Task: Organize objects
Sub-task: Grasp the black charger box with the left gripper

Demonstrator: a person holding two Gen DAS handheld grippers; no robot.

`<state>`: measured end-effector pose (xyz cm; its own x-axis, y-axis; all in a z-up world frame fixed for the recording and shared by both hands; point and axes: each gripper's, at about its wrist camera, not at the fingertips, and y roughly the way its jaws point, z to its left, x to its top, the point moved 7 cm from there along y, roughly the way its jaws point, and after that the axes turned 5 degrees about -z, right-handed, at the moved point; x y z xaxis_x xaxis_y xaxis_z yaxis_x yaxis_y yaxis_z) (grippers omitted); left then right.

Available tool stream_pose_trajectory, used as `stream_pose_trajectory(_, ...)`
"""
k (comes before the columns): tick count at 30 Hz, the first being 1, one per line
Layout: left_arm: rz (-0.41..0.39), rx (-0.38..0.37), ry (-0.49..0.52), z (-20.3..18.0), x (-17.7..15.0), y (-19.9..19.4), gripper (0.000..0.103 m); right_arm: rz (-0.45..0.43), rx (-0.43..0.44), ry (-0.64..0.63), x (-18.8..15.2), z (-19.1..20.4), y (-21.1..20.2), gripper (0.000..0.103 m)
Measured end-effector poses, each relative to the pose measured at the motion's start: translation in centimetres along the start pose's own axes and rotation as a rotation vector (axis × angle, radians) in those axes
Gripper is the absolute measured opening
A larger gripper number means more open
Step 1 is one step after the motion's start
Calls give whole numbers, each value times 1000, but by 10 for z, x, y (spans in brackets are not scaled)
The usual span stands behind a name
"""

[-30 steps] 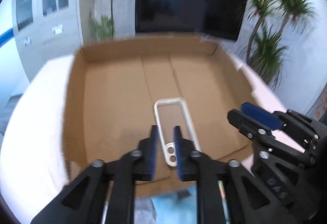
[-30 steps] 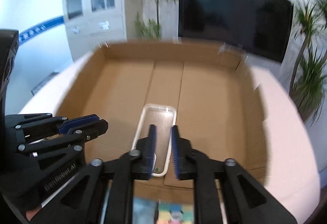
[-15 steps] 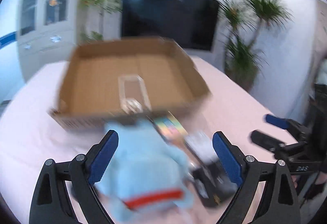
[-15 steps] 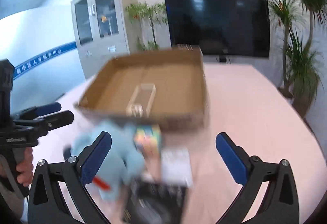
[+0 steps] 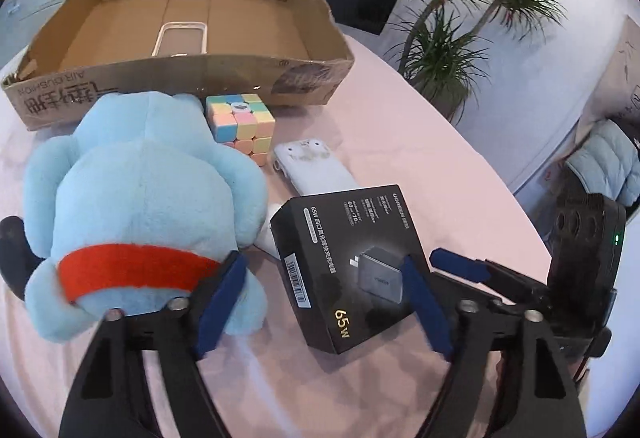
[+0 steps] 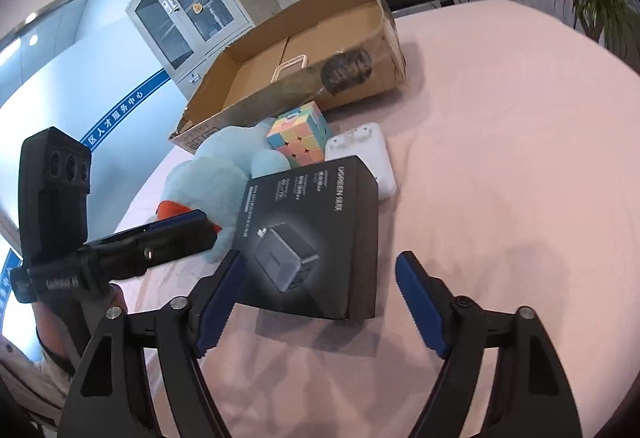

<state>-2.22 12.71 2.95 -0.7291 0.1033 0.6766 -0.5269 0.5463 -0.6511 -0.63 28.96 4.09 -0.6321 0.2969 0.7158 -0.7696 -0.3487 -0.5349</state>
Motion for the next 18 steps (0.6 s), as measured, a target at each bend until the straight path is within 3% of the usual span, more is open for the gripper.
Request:
stream_pose_trajectory(4,46,-39,-7,-7,-5,14,42,16,33,18,-5,-2,6,72)
stream_pose_trajectory(7,70,-45,-16,-5,-8,23,39,46,40,19,-12,-3,13,70)
stream_pose_trajectory(11,98,-49,-35,-3,-7,31,39,81,45,7,-18,-3,23,68)
stream_pose_trajectory(16,88,42,64,-9,-6,30,60,95,41,-20,-17,-1,25,66)
stream_pose_trajectory(18,111,20,68,-11,-10,35,65,98,38,-28,-17,0,25,66)
